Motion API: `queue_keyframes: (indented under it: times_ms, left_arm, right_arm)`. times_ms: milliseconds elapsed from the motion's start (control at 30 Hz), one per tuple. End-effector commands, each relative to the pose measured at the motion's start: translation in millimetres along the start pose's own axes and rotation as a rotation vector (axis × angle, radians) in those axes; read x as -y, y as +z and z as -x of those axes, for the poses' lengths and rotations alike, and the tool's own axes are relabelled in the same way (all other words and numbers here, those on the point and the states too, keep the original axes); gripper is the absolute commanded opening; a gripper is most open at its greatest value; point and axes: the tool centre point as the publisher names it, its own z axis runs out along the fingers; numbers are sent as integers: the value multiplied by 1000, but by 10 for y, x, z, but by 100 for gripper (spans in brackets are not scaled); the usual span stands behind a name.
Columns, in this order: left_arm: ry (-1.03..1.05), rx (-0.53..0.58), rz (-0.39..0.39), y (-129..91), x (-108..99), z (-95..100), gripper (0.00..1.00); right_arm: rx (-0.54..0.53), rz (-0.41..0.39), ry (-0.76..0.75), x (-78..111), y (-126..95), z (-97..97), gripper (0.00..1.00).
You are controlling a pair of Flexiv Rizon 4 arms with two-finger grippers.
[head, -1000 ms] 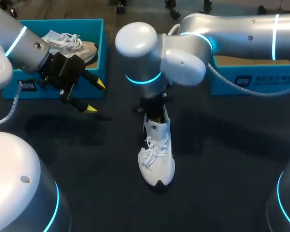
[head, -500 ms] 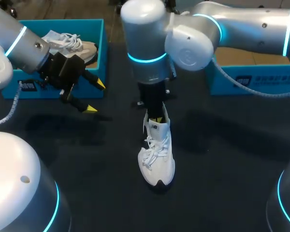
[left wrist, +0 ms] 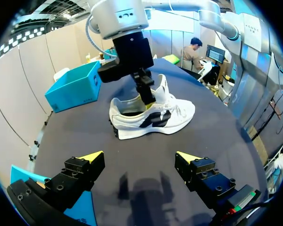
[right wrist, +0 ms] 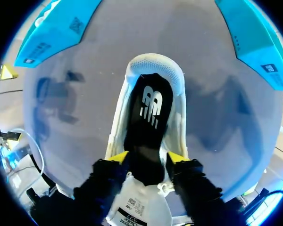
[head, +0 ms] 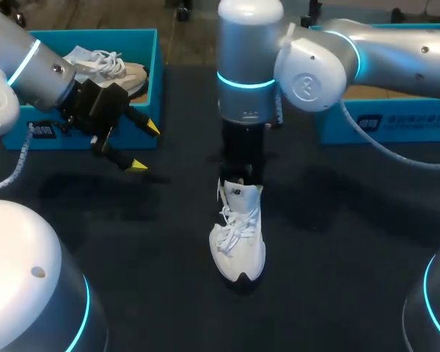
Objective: Take the shoe out of the shoebox, open the shoe tongue, remove and reinsert the insole, then place the shoe into the shoebox
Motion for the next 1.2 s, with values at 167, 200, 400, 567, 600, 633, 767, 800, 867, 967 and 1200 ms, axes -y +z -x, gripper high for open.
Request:
queue_keyframes:
  times_ms: [167, 200, 400, 567, 600, 633, 767, 800, 867, 967, 1200]
  left_arm:
    - [0, 1, 3, 0, -1, -9, 100]
    - [0, 1, 3, 0, -1, -9, 100]
    - [0, 1, 3, 0, -1, -9, 100]
    - [0, 1, 3, 0, -1, -9, 100]
    - [0, 1, 3, 0, -1, -9, 100]
    - [0, 1, 3, 0, -1, -9, 100]
    - [0, 1, 3, 0, -1, -9, 100]
    - [0, 1, 3, 0, -1, -9, 100]
    - [0, 1, 3, 0, -1, -9, 100]
    - [0, 1, 3, 0, -1, -9, 100]
    - [0, 1, 3, 0, -1, -9, 100]
  right_arm:
    - [-43, -12, -27, -88, 22, 7, 100]
    - [-47, -14, -33, -109, 30, 3, 100]
    - [-62, -22, -53, -190, 82, -21, 100]
    - [-67, -40, -53, -191, 115, -21, 100]
    - [-66, -44, -51, -163, 94, -32, 100]
    - [-66, -46, -48, -141, 70, -39, 100]
    - [-65, -54, -32, -53, 12, -50, 100]
    - [-65, -60, -27, -33, 2, -53, 100]
    - [-64, -69, -23, 6, -22, -65, 100]
    - [-63, -78, -15, 51, -58, -81, 100]
    - [-71, -96, 17, 154, -92, -95, 100]
